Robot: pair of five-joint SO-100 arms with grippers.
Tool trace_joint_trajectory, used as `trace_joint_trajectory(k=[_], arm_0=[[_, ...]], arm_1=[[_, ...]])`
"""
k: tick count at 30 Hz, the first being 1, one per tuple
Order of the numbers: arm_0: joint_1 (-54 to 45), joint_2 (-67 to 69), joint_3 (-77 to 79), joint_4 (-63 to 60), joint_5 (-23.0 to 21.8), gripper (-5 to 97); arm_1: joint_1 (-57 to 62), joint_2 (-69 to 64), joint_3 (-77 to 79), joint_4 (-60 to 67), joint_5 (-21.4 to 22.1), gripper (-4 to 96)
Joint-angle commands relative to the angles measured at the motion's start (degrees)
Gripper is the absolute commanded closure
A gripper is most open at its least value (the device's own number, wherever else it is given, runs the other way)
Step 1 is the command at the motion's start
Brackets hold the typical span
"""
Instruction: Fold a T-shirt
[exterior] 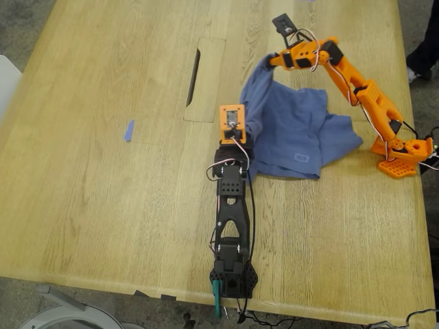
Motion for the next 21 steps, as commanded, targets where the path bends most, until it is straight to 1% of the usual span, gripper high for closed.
trace_joint_trajectory(k=[1, 5, 7, 13, 21], arm_0=[[2.72, 7.73, -9.4, 5.63, -0.79, 92], [5.36, 6.42, -16.0, 14.77, -1.14, 92], [6.68, 5.45, -18.9, 18.46, -1.41, 92], [12.13, 2.2, -26.1, 26.81, -2.72, 92], [17.75, 1.23, -25.31, 32.08, -5.1, 92]], arm_1=[[2.2, 7.12, -2.72, 5.54, 0.09, 89.9], [1.49, 12.13, -1.05, 13.89, 0.18, 90.1], [1.05, 14.59, 1.23, 14.94, 0.53, 90.3], [0.0, 29.97, 22.85, 14.94, 0.97, 90.5], [0.09, 47.55, 48.6, 14.77, 1.14, 90.5]])
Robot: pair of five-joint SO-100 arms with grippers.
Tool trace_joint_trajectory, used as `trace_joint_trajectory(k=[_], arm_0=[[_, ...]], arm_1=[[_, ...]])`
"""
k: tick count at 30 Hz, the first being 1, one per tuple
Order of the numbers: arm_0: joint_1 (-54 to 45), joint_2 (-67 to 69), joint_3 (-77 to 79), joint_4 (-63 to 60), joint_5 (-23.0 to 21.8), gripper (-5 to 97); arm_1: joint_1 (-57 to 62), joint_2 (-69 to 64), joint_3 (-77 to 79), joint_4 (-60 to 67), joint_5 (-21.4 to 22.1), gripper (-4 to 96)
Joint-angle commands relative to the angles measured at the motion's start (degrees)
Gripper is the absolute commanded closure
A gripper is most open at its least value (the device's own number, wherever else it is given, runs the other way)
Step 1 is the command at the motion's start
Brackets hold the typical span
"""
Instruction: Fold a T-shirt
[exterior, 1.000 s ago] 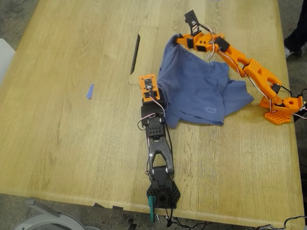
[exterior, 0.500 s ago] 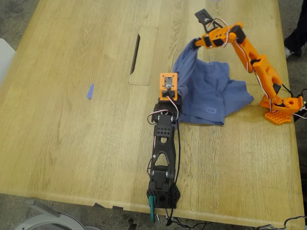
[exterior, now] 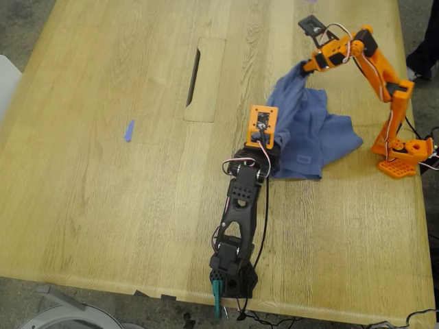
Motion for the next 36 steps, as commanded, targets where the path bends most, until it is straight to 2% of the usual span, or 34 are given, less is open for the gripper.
trace_joint_trajectory(k=[1, 7, 18, 25, 36], arm_0=[[2.11, 0.88, -4.66, 2.64, -1.23, 92], [4.83, -2.55, -3.16, -1.23, -2.2, 92], [17.67, -9.84, -2.37, -7.12, -3.43, 92], [24.7, -9.14, 6.15, -11.87, -3.69, 92], [30.5, -13.62, 22.68, -29.62, -3.96, 92]], arm_1=[[0.18, 7.82, 6.5, -0.09, 0.44, 90.6], [-0.44, 17.14, 21.62, -0.62, 0.88, 90.8], [-1.23, 38.23, 48.69, -0.18, 2.02, 91.0], [-3.08, 55.2, 69.96, -2.81, 2.37, 91.1], [-2.72, 77.17, 99.67, -13.8, 1.67, 91.1]])
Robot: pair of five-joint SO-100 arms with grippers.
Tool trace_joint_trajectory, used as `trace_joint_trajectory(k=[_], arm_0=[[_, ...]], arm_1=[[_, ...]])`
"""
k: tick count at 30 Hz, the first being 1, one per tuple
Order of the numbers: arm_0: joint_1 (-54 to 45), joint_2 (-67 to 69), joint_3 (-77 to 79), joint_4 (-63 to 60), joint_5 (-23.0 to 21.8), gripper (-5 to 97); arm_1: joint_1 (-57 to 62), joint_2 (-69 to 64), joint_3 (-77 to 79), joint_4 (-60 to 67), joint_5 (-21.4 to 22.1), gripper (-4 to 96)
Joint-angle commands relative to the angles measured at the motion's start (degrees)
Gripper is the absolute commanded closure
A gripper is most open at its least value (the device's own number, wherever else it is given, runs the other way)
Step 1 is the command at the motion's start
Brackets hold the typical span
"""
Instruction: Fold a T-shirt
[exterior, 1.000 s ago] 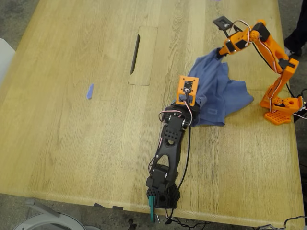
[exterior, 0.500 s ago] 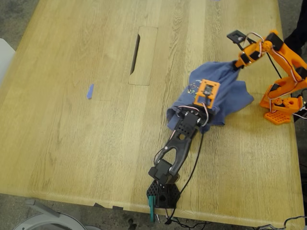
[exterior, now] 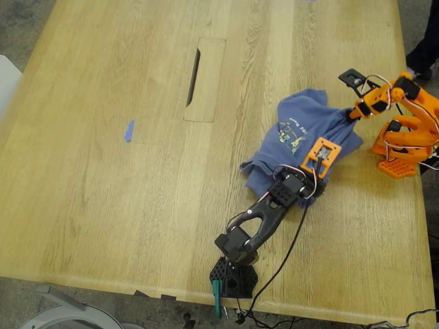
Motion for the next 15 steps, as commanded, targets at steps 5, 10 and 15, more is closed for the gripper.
trace_joint_trajectory(k=[5, 10, 15], arm_0=[[2.2, 1.32, 8.88, -7.82, -1.05, 92], [4.57, 1.93, 12.83, -9.05, -1.14, 92], [6.77, 1.67, 14.41, -8.79, -1.14, 92]], arm_1=[[1.05, 15.29, 12.04, 0.79, -0.79, 91.1], [3.69, 25.93, 18.63, 3.08, -1.41, 91.1], [7.03, 28.21, 21.62, 2.37, -2.2, 91.2]])
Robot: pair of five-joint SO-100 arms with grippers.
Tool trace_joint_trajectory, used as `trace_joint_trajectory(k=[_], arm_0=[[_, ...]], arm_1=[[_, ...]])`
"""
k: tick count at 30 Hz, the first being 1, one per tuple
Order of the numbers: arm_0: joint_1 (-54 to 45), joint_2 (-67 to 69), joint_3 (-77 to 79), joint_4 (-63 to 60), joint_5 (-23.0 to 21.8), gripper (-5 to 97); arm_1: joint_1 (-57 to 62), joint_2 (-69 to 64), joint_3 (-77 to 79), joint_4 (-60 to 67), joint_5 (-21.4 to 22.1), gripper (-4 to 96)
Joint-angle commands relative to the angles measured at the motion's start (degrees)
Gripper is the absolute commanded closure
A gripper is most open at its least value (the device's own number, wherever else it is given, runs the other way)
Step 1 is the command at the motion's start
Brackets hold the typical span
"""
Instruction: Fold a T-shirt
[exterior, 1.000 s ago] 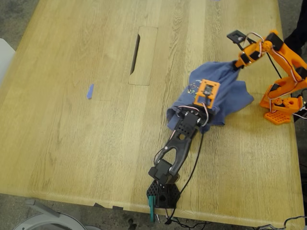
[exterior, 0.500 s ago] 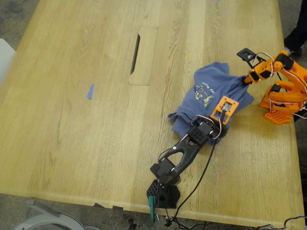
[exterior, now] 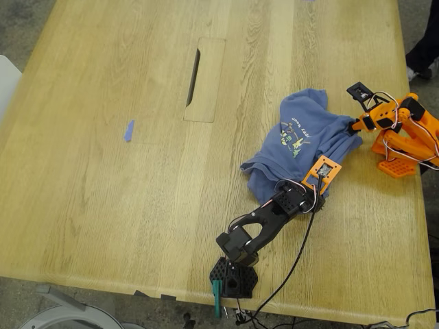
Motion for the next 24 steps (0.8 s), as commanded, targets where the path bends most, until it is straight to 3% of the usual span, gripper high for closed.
trace_joint_trajectory(k=[1, 7, 13, 17, 24], arm_0=[[2.46, 1.85, 0.26, 0.53, -0.53, 92], [3.08, 1.85, -0.7, 5.8, -0.53, 91], [4.04, 1.67, -1.93, 5.71, -0.35, 73], [4.75, 1.67, -2.29, 4.13, 0.0, 59], [7.65, 0.35, -5.45, 2.81, -4.39, 40]], arm_1=[[1.49, 1.41, 0.62, -0.09, -0.44, 91.2], [-0.7, 0.53, 1.67, -0.26, -0.44, 91.2], [-0.79, 2.11, 1.76, -0.18, -0.26, 91.1], [0.44, 2.2, 1.05, -1.05, -0.53, 73.5], [0.0, 2.2, -0.44, -1.32, -0.97, 63.5]])
